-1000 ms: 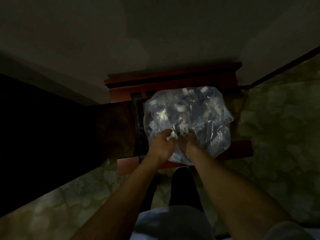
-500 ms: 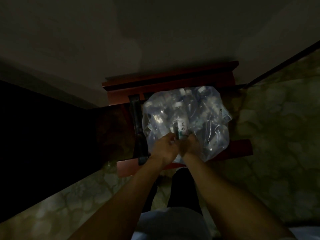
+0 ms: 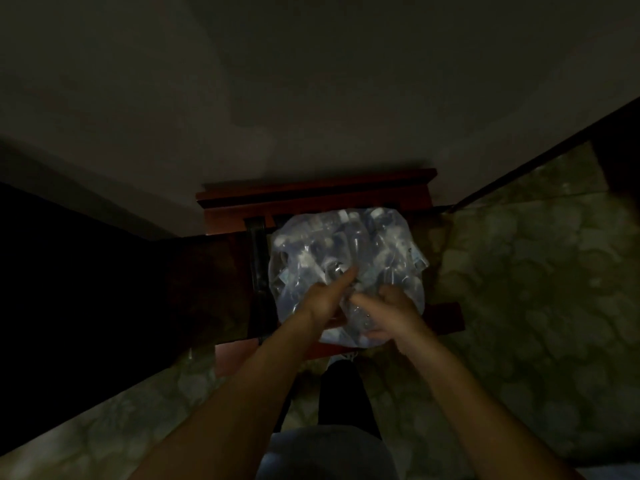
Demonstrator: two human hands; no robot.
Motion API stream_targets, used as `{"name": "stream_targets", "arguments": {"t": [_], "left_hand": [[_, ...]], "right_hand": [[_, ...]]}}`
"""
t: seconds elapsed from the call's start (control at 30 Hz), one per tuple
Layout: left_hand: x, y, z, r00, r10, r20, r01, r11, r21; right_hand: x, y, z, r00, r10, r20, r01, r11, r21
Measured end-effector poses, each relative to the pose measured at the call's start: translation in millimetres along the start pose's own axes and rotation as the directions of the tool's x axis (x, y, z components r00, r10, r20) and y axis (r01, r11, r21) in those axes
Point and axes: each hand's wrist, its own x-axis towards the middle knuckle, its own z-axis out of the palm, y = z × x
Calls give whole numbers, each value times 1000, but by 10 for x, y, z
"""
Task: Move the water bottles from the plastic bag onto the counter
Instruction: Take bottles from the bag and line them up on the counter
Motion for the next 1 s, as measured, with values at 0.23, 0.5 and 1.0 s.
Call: {"name": "stream_targets", "arguments": {"t": [0.23, 0.5, 1.0], "left_hand": [[-204, 211, 35, 969, -85, 231, 159, 934, -320], [-466, 111, -168, 980, 6, 199, 69, 928, -365], [-542, -60, -695, 954, 260, -148, -296, 886, -356]], "right_hand": [[-186, -328, -86, 977, -126, 174, 178, 928, -328], [-15, -364, -241, 986, -21, 164, 23, 1000, -7], [993, 54, 890, 993, -87, 82, 91, 995, -42]]}}
